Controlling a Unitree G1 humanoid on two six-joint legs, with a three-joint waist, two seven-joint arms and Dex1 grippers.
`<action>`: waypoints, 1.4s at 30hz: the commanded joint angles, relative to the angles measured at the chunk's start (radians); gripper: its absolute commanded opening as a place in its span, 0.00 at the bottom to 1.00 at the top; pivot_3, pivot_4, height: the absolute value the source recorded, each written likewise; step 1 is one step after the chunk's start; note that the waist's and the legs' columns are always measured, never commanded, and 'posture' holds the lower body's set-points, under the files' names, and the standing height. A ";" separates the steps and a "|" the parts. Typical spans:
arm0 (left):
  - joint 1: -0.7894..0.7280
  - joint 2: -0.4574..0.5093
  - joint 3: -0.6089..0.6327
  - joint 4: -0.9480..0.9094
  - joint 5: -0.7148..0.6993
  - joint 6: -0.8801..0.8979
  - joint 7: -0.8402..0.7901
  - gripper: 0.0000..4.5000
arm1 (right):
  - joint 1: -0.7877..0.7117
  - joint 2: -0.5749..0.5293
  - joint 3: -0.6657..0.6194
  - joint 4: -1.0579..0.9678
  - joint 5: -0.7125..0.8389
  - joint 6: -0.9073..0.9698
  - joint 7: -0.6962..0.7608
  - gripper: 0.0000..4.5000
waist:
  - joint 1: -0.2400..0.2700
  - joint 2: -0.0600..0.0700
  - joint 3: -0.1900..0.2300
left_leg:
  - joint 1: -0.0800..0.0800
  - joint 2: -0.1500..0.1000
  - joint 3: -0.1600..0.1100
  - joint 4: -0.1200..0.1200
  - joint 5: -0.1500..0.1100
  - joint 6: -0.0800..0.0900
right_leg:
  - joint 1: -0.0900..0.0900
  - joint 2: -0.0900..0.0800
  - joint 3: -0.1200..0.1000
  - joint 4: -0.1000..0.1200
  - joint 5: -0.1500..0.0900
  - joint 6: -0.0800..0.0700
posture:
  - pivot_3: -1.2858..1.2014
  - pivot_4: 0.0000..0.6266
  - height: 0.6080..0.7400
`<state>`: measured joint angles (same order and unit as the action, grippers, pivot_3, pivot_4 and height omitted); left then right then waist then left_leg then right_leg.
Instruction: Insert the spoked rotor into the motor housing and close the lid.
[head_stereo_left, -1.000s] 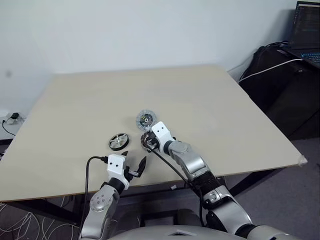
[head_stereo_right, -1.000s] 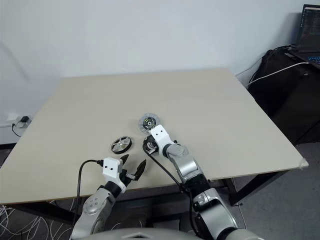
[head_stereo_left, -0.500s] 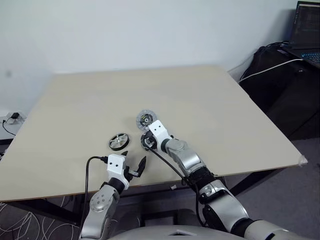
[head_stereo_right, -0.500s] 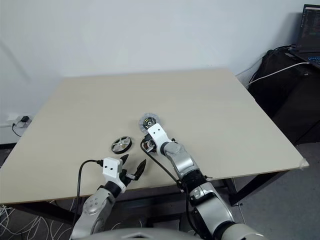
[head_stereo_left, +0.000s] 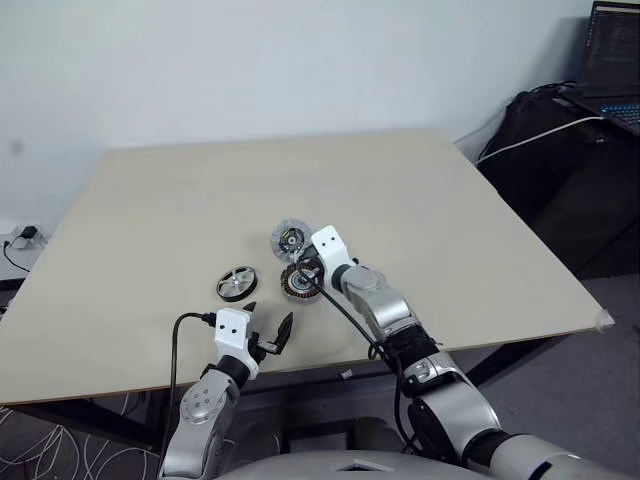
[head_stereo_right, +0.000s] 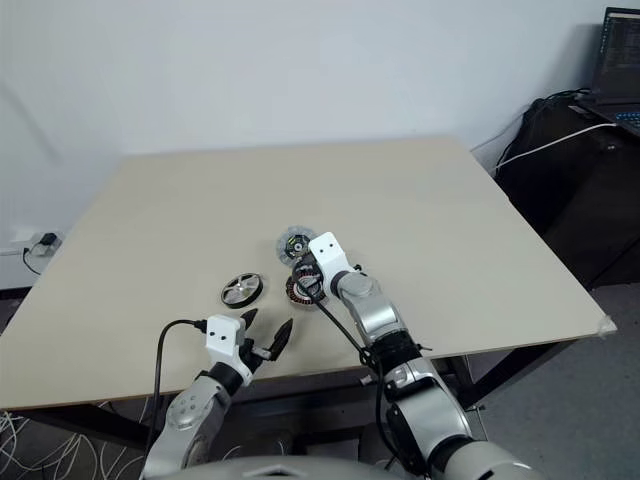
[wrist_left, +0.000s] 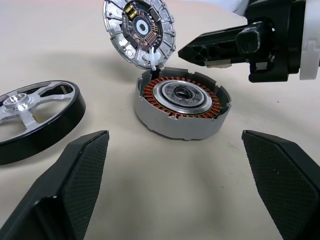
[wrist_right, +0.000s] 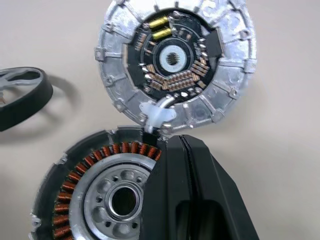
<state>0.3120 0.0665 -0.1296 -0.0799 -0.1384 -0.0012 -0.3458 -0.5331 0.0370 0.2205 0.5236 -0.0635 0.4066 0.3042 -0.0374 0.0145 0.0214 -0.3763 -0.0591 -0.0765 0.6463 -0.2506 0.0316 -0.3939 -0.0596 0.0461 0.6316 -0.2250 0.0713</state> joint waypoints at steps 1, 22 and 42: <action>-0.010 -0.004 -0.004 -0.016 -0.014 -0.005 -0.003 1.00 | -0.005 0.016 0.020 -0.054 0.002 -0.012 0.017 0.00 | 0.000 0.000 0.000 | 0.000 0.000 0.000 0.000 0.000 0.000 | 0.000 0.000 0.000 0.000 0.000 0.000 | 0.52 0.00 1.00; 0.008 -0.007 -0.003 -0.026 -0.010 -0.009 0.003 1.00 | -0.036 0.028 0.047 0.120 -0.031 -0.034 0.008 0.00 | 0.000 0.000 0.000 | 0.000 0.000 0.000 0.000 0.000 0.000 | 0.000 0.000 0.000 0.000 0.000 0.000 | 0.52 0.00 1.00; 0.009 -0.013 -0.006 -0.030 -0.017 -0.005 0.008 1.00 | 0.049 0.012 0.033 -0.092 -0.010 -0.012 0.029 0.00 | 0.001 0.000 0.000 | 0.000 0.000 -0.001 0.000 0.001 -0.001 | -0.001 0.000 0.000 0.003 0.000 0.000 | 0.52 0.00 1.00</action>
<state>0.3313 0.0593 -0.1304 -0.0800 -0.1388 -0.0003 -0.3347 -0.4814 0.0482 0.2545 0.5074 -0.0813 0.3848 0.3273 -0.0367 0.0149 0.0214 -0.3762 -0.0593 -0.0773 0.6466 -0.2499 0.0305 -0.3949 -0.0598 0.0460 0.6350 -0.2256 0.0707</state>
